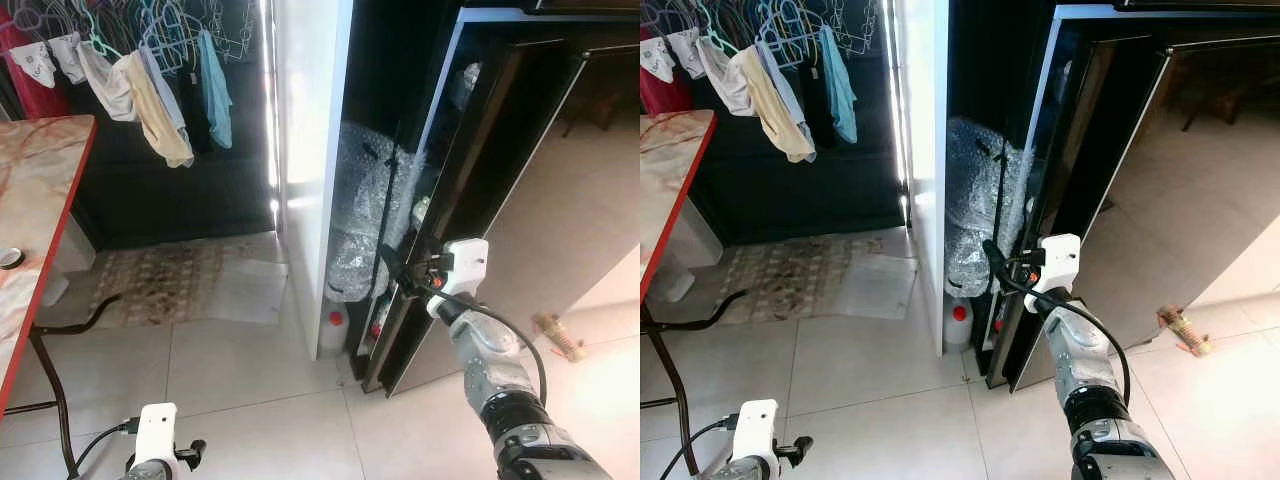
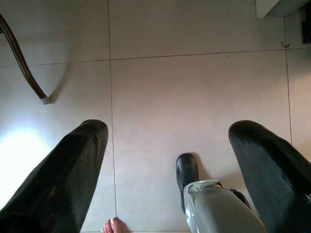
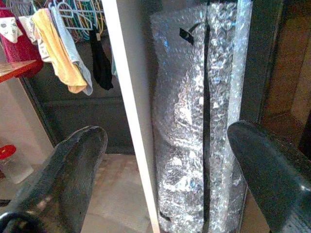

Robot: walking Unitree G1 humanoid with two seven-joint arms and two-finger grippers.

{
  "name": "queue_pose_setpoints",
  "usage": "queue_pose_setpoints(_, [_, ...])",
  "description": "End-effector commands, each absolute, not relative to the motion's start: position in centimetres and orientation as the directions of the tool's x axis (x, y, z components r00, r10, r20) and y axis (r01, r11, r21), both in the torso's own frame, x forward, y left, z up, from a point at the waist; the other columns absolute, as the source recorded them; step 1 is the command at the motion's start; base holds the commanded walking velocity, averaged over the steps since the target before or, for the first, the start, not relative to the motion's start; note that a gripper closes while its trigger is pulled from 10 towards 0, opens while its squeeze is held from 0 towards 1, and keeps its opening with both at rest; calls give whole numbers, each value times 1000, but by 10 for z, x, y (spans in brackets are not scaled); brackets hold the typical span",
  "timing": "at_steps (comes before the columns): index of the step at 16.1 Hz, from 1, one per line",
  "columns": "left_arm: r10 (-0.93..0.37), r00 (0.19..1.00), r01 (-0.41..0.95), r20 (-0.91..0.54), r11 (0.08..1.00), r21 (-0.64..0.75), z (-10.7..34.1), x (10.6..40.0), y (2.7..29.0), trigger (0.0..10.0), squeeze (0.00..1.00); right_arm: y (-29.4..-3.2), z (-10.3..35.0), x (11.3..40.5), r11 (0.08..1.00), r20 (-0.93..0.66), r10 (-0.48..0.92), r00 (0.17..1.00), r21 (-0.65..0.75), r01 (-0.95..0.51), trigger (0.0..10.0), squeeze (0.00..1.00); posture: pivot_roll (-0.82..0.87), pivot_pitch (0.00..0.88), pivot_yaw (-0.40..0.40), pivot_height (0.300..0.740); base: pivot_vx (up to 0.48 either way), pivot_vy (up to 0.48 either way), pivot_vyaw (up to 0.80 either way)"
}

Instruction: Restocking fridge

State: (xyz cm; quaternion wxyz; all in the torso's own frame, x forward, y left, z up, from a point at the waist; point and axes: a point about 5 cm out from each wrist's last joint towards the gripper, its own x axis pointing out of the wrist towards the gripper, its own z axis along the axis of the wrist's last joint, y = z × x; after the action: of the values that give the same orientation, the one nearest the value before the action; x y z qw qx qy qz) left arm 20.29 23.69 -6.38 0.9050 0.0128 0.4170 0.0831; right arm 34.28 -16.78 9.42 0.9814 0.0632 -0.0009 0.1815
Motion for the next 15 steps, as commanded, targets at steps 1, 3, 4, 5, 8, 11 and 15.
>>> queue_pose_setpoints(1, [168, 627, -145, -760, 985, 98, -66, 200, 237, 10000, 0, -155, 99, 348, 904, 31, 409, 912, 123, -409, 10000, 0, -138, 0, -33, 740, 0, 0, 0])
queue_pose_setpoints(3, [172, 628, -150, -759, 984, 99, -65, 200, 238, 10000, 0, -141, 104, 354, 879, 36, 457, 889, 132, -457, 10000, 0, -132, 0, -33, 740, 0, 0, 0])
queue_pose_setpoints(4, [173, 628, -150, -759, 984, 99, -65, 200, 238, 10000, 0, -138, 105, 355, 875, 35, 465, 884, 131, -466, 10000, 0, -132, 0, -33, 740, 0, 0, 0])
queue_pose_setpoints(5, [175, 628, -153, -758, 983, 100, -65, 200, 238, 10000, 0, -123, 108, 357, 844, 38, 520, 853, 130, -520, 10000, 0, -125, 0, -32, 740, 0, 0, 0])
queue_pose_setpoints(8, [177, 629, -155, -757, 983, 101, -65, 201, 238, 10000, 0, -103, 112, 358, 800, 43, 587, 809, 127, -587, 10000, 0, -117, 0, -32, 740, 0, 0, 0])
queue_pose_setpoints(11, [179, 630, -157, -755, 982, 101, -65, 201, 238, 10000, 0, -94, 113, 359, 780, 34, 616, 787, 113, -615, 10000, 0, -114, 0, -36, 740, 0, 0, 0])
queue_pose_setpoints(15, [161, 635, -153, -755, 985, 81, -65, 202, 236, 10000, 0, -105, 106, 356, 830, 34, 547, 837, 112, -547, 10000, 0, -121, 0, -37, 740, 0, 0, 0])
